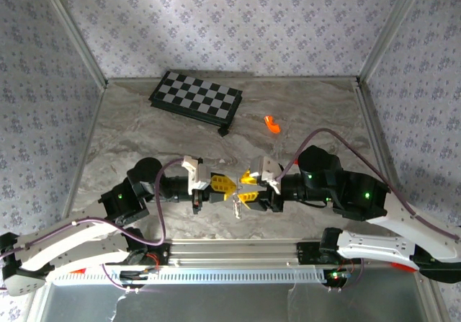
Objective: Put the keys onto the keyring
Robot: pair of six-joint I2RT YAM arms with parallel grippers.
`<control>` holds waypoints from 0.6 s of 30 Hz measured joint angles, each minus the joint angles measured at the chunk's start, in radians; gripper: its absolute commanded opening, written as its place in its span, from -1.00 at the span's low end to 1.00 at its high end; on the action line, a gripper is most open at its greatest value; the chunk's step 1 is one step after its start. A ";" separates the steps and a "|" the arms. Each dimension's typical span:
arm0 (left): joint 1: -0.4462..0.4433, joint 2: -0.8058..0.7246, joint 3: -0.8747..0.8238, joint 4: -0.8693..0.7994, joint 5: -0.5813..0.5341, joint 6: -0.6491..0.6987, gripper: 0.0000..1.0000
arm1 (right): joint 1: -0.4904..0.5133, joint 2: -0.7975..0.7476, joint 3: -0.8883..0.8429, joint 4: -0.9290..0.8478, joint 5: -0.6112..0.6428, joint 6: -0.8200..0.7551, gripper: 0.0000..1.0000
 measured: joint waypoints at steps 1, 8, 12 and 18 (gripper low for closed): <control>0.000 0.000 0.000 0.000 0.001 0.000 -1.00 | 0.000 0.000 0.000 0.000 0.003 0.000 -0.20; 0.000 0.000 0.000 0.000 0.004 0.000 -1.00 | -0.003 0.000 0.000 0.000 0.014 0.004 -0.30; 0.000 0.000 0.000 0.000 0.004 0.000 -1.00 | -0.005 0.003 0.000 0.000 0.014 0.006 -0.34; 0.000 0.000 0.000 0.000 0.004 0.000 -1.00 | -0.011 0.011 0.000 -0.002 0.014 0.010 -0.52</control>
